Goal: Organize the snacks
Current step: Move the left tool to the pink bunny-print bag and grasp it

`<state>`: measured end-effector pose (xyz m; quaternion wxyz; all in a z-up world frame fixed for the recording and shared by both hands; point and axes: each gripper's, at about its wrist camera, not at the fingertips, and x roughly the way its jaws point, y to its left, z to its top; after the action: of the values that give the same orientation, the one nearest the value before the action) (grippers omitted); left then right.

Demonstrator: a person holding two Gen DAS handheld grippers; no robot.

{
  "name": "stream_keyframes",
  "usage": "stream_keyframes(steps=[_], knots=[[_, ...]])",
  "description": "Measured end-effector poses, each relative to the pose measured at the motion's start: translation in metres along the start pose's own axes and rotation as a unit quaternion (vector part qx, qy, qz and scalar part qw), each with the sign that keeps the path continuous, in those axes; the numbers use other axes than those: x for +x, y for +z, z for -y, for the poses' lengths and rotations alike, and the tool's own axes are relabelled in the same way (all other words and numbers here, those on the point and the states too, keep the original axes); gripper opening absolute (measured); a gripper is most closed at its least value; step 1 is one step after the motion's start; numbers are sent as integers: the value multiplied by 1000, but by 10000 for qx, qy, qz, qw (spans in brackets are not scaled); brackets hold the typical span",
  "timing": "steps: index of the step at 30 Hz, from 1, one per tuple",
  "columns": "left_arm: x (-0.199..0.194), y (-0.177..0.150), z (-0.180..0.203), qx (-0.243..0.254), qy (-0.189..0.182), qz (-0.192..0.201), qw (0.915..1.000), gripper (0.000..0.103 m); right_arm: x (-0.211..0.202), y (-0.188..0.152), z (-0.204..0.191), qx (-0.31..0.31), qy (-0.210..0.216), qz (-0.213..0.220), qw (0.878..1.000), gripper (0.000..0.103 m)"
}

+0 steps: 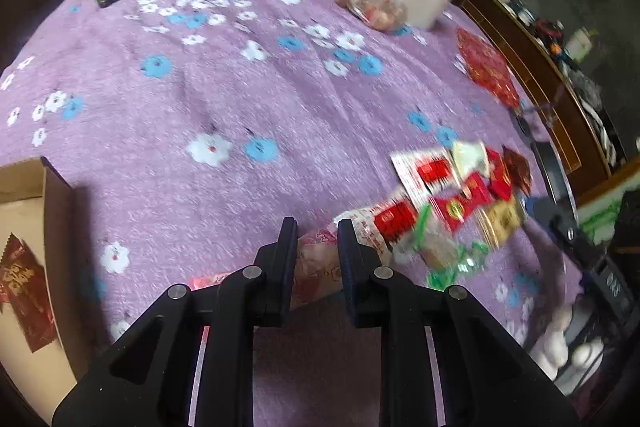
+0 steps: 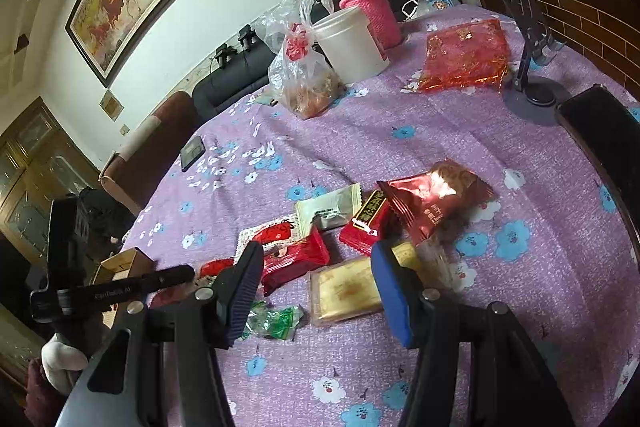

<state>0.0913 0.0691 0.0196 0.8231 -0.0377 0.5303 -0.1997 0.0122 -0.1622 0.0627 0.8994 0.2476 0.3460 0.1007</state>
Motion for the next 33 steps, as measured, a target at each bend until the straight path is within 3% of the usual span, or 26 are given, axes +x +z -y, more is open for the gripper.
stream_keyframes(steps=[5,7,11,15,20,33], knots=[[-5,-25,22,505,-213,-365,9978,18,0,-2,0,56,97,-48,9999,59],[-15,-36,28,615,-220,-309,9974,18,1,-3,-1,87,197,-102,9997,59],[-37,-41,26,643,-315,9,9974,18,1,-6,-13,-101,767,-208,9968,59],[-35,-44,22,822,-159,-49,9965,18,15,-19,-40,-570,1478,-690,9850,59],[-30,-58,26,1236,-4,21,9923,18,30,-30,-54,-911,1316,-953,9825,59],[-33,-79,40,1424,-820,-270,9860,18,37,-28,-43,-720,1259,-1057,9838,60]])
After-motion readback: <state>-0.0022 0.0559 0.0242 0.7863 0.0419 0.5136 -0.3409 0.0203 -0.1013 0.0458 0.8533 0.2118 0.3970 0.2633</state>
